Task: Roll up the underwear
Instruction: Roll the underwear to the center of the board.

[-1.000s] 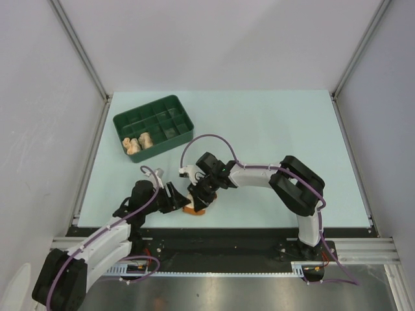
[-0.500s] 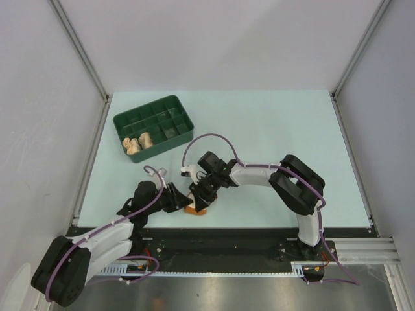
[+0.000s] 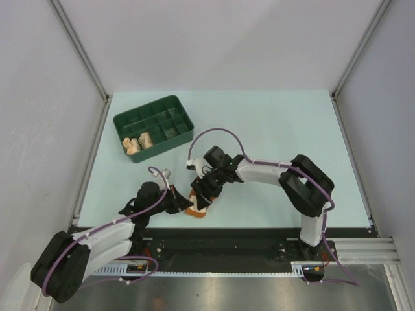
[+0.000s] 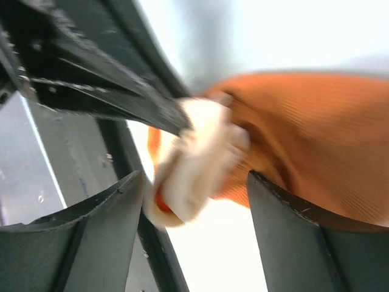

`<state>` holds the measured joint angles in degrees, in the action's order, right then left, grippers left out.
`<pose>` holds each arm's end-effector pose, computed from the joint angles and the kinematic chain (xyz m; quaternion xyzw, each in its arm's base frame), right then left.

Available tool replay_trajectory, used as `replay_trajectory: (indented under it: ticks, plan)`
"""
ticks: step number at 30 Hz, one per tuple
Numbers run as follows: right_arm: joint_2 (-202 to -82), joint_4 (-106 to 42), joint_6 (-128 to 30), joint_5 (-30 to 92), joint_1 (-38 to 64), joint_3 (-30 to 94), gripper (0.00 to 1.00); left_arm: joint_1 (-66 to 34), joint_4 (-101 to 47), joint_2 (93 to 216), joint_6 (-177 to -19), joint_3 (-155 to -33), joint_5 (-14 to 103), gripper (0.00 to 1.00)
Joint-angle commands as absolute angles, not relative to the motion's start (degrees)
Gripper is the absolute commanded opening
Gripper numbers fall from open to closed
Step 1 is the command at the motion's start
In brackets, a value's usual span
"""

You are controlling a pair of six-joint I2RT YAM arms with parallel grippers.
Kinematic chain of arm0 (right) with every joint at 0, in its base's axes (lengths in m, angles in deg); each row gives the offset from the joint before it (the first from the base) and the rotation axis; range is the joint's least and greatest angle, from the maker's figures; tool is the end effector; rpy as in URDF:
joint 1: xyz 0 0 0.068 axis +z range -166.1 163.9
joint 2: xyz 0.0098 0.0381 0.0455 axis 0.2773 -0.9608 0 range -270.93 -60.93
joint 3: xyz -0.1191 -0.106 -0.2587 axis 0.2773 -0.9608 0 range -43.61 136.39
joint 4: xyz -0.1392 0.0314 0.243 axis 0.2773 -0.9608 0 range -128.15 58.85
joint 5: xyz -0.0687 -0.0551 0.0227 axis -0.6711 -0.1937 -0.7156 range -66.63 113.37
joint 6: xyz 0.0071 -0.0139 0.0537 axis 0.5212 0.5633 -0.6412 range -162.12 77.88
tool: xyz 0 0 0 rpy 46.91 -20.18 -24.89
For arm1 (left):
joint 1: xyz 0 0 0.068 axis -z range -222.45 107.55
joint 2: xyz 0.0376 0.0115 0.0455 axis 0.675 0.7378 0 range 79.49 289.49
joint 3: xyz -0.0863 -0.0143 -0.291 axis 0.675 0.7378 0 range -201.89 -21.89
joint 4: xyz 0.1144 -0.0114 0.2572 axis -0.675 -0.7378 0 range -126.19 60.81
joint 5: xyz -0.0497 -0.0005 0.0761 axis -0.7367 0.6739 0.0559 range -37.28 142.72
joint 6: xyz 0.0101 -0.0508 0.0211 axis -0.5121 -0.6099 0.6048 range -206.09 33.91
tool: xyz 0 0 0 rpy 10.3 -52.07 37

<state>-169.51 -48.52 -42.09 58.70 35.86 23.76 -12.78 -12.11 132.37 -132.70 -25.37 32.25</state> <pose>0.2348 0.3362 0.1736 -0.4759 0.7884 0.3756 0.1041 0.1267 -0.0877 0.1274 -0.0422 0.8652 -0.4156 0.2773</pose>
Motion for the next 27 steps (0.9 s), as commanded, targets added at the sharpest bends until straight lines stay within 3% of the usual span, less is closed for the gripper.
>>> replay_trajectory:
  ticks: [1, 10, 19, 27]
  plan:
    - [-161.4, -51.9, -43.2, 51.8, 30.0, 23.7, 0.75, -11.9, -21.5, 133.6, -126.4, -25.3, 33.3, 0.00]
    - [-157.6, -53.5, -58.1, 50.7, 26.4, 24.1, 0.76, -11.8, -24.5, 130.6, -122.9, -26.5, 30.8, 0.00]
    - [-160.7, -56.1, -65.9, 49.1, 30.6, 24.0, 0.74, -11.9, -24.4, 131.0, -122.6, -26.5, 29.4, 0.00]
    - [-166.6, -58.7, -60.9, 45.0, 31.4, 23.8, 0.60, -11.9, -24.3, 130.8, -122.4, -26.5, 29.1, 0.00]
